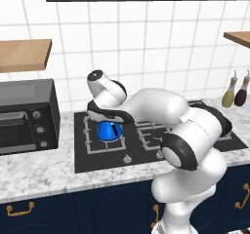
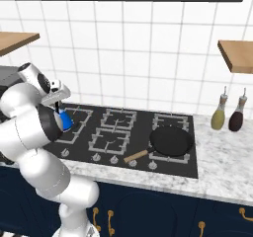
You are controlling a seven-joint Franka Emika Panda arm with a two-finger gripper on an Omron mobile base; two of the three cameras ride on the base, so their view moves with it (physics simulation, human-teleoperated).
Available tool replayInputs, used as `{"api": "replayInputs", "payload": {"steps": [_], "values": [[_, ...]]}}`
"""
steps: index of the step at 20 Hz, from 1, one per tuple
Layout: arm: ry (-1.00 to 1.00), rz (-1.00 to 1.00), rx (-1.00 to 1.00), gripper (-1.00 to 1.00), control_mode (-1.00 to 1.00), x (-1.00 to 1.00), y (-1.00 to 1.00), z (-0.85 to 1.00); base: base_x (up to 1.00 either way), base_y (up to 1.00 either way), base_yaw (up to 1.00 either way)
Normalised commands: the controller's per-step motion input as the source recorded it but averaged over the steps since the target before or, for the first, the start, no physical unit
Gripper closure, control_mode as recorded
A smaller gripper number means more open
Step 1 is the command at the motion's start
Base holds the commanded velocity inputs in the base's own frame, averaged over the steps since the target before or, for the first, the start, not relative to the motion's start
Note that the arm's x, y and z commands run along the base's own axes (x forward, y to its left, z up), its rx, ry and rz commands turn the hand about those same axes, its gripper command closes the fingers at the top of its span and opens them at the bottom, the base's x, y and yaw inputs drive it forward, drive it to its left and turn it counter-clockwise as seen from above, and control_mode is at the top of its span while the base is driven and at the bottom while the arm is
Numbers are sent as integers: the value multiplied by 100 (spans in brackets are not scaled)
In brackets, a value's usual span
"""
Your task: Pick the kettle from the counter and place it on a stove burner. Then turn the burner on.
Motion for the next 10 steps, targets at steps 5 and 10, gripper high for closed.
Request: {"api": "replayInputs", "payload": {"steps": [5,10], "values": [[-21,-5,1,100,-100,7,5,25,0,0,0],[-8,-2,0,100,-100,34,13,-1,0,0,0]]}}
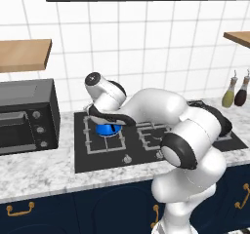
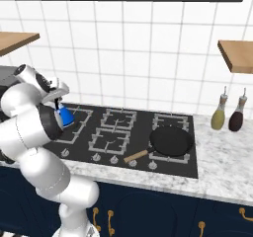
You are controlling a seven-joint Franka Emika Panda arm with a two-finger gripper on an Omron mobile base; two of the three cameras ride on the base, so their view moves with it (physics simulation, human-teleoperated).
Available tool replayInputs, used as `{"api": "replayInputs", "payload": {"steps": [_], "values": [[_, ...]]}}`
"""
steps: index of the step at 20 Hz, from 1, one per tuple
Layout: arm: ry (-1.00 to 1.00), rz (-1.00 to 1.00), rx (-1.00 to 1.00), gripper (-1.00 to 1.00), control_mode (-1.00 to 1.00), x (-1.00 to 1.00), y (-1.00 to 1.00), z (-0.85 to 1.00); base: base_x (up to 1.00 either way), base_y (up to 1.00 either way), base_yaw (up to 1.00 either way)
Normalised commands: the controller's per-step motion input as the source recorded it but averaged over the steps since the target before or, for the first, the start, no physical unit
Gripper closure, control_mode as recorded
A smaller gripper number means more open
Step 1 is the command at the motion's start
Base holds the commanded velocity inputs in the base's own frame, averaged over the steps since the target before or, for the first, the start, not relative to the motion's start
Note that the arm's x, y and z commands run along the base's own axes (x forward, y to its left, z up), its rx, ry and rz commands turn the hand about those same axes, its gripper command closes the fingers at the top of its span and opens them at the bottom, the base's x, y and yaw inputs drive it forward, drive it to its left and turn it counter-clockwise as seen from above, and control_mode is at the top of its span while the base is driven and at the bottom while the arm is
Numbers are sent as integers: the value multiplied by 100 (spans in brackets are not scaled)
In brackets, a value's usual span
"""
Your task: Pick the kettle from the counter and place it on a stove burner. Then turn the burner on.
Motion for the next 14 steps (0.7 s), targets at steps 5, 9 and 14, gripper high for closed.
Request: {"api": "replayInputs", "payload": {"steps": [5,9,14], "values": [[-9,-4,0,100,-100,54,22,-7,0,0,0],[0,0,0,100,-100,9,23,-27,0,0,0],[2,0,0,100,-100,0,15,-66,0,0,0]]}}
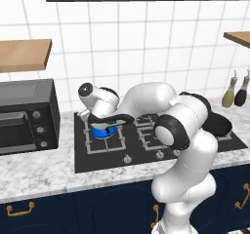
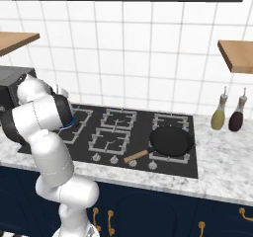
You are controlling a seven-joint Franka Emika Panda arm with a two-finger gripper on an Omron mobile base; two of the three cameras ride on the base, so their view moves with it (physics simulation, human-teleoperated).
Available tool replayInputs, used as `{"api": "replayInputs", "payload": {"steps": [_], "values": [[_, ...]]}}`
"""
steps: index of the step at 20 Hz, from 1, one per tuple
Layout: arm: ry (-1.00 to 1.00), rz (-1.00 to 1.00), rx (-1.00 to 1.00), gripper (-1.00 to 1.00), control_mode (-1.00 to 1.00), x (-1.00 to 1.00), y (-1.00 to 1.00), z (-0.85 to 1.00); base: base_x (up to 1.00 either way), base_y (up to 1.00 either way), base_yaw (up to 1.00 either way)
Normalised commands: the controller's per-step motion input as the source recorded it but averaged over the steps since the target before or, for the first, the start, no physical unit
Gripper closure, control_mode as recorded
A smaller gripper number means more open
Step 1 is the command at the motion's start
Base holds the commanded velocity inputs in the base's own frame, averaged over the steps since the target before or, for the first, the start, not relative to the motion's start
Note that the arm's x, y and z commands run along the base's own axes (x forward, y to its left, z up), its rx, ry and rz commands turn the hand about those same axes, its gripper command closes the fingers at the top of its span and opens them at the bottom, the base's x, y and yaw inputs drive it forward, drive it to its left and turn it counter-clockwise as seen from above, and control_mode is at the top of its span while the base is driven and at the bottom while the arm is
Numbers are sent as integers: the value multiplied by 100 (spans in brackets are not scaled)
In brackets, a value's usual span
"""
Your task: Pick the kettle from the counter and place it on a stove burner. Then turn the burner on.
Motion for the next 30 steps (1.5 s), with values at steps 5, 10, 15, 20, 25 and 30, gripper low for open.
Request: {"api": "replayInputs", "payload": {"steps": [5,10,15,20,25,30], "values": [[0,0,0,100,-100,0,0,-38,0,0,0],[-10,0,0,100,-100,16,-8,0,0,0,0],[-1,0,0,100,-100,4,-3,0,0,0,0],[0,0,0,100,-100,5,0,-4,0,0,0],[0,0,0,100,-100,0,-1,0,0,0,0],[-2,0,-1,100,-100,0,-4,-8,0,0,0]]}}
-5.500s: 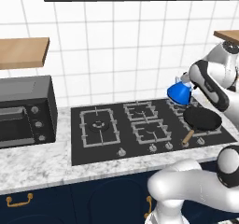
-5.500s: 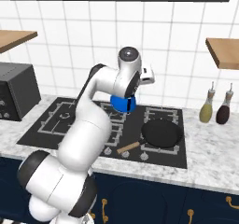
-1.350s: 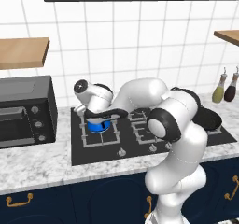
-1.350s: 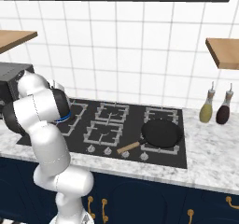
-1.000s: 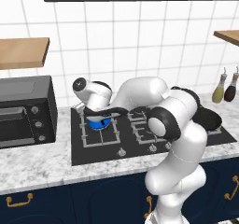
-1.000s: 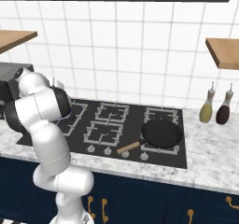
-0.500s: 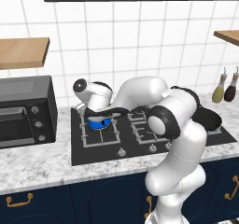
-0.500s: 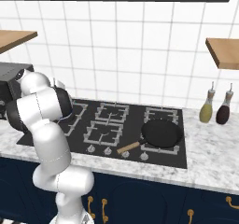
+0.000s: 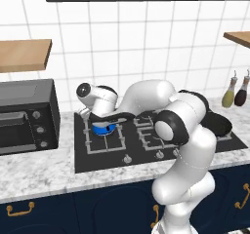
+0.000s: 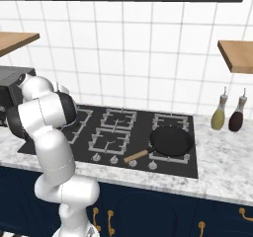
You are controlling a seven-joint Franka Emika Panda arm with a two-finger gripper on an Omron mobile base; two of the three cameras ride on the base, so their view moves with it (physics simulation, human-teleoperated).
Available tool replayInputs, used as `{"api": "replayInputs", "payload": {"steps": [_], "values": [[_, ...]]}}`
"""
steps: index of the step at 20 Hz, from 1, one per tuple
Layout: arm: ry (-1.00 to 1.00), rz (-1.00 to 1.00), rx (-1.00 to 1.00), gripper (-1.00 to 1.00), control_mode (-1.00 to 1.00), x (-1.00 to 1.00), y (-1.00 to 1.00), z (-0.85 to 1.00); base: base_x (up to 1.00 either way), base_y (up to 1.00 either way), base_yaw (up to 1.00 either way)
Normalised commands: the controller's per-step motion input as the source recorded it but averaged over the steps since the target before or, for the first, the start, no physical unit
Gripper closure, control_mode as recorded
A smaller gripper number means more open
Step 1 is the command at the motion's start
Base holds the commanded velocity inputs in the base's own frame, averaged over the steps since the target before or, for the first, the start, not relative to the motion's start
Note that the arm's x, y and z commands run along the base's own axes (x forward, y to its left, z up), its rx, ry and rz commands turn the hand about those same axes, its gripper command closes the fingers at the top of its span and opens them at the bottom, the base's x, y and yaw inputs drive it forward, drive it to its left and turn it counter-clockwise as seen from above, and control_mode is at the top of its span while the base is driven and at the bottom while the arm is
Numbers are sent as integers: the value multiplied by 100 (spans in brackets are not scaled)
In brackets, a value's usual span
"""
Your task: Pick the kettle from the counter and place it on a stove burner. Then turn the burner on.
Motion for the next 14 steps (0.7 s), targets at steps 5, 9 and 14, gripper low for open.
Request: {"api": "replayInputs", "payload": {"steps": [5,9,14], "values": [[0,0,0,-100,-100,0,0,0,0,0,0],[0,0,0,-100,-100,-3,-2,0,0,0,0],[0,0,0,-100,-100,-30,0,2,0,0,0]]}}
